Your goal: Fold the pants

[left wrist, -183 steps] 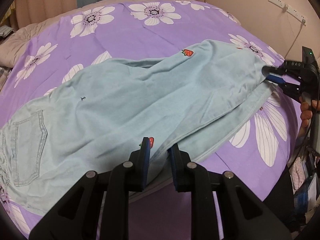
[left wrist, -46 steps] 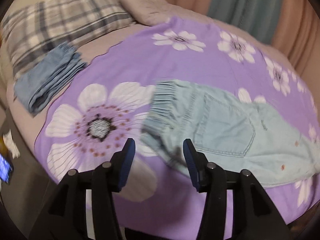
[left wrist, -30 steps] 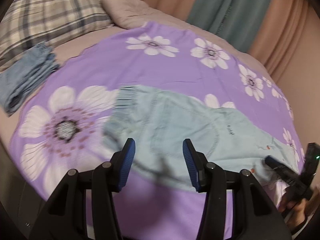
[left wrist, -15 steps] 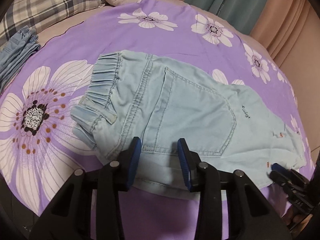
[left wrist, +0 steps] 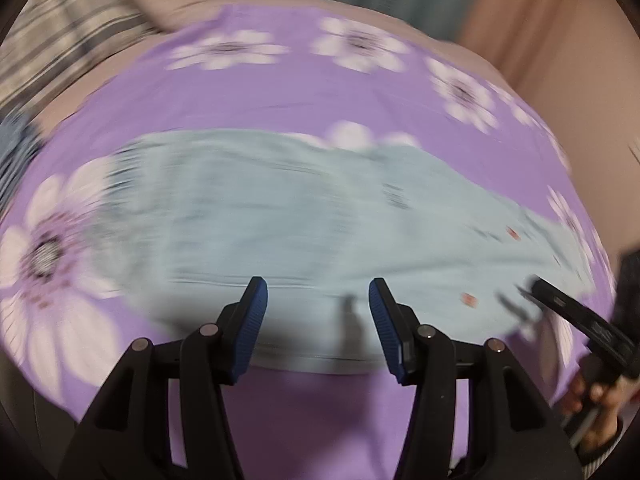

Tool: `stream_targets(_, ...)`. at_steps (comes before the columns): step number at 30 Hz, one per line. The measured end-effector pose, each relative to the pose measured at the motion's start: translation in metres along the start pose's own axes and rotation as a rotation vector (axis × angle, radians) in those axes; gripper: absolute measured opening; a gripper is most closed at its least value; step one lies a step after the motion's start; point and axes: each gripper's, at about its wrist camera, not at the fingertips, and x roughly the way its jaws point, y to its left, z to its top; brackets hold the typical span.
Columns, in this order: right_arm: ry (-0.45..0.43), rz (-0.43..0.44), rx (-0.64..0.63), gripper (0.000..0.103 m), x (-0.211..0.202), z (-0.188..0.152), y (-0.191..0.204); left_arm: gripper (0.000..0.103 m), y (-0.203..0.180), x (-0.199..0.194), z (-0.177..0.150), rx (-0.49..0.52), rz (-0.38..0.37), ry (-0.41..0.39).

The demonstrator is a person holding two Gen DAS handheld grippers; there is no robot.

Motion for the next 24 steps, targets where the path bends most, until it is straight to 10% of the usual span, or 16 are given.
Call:
stream_targets(5, 0.027, 0.013, 0.045, 0.04, 0.01, -0.007, -0.01, 0.053, -0.052, 0.029, -0.01, 0.176, -0.055, 0.086)
stream_targets(24, -0.121, -0.209, 0.179, 0.039, -0.071, -0.013, -0.128, 0.053, -0.045, 0.038, -0.021, 0.117, -0.07, 0.106)
